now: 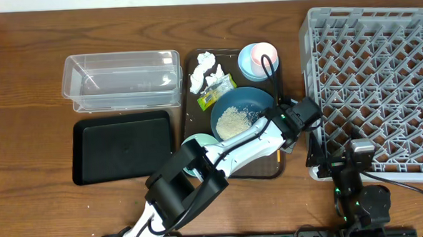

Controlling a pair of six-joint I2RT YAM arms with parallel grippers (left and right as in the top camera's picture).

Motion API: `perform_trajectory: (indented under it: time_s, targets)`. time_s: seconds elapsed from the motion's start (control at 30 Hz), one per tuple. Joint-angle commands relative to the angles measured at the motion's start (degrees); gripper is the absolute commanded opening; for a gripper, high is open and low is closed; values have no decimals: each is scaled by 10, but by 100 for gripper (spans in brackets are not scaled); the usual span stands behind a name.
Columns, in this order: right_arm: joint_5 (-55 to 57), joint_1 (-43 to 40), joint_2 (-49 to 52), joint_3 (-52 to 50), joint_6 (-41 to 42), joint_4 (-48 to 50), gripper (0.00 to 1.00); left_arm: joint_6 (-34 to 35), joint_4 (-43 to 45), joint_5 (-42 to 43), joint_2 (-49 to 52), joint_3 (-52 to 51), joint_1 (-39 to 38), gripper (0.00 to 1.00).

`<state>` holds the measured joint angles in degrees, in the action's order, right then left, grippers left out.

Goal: Sort waste into correct bins and load items into the dishwasher rack
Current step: 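Lower the left gripper and grasp the blue plate's right rim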

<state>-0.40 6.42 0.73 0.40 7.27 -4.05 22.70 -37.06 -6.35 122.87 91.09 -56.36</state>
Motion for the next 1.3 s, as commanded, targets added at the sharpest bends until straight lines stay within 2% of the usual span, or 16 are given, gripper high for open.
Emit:
perform_trajectory:
  time_s: [0.0, 0.27, 0.33, 0.67, 1.27]
  targets:
    - [2, 4, -2, -1, 8, -2, 99, 3, -3, -3, -10, -4, -1, 25]
    - [2, 4, -2, -1, 8, -3, 99, 3, -6, -3, -12, 11, -19, 19]
    - [2, 4, -2, -1, 8, -3, 99, 3, -6, -3, -12, 12, -23, 13]
    - [2, 4, -2, -1, 8, -3, 99, 1, -17, -8, -12, 15, -25, 6]
    - [2, 4, -2, -1, 8, -3, 99, -21, -23, -8, -36, 23, -25, 6]
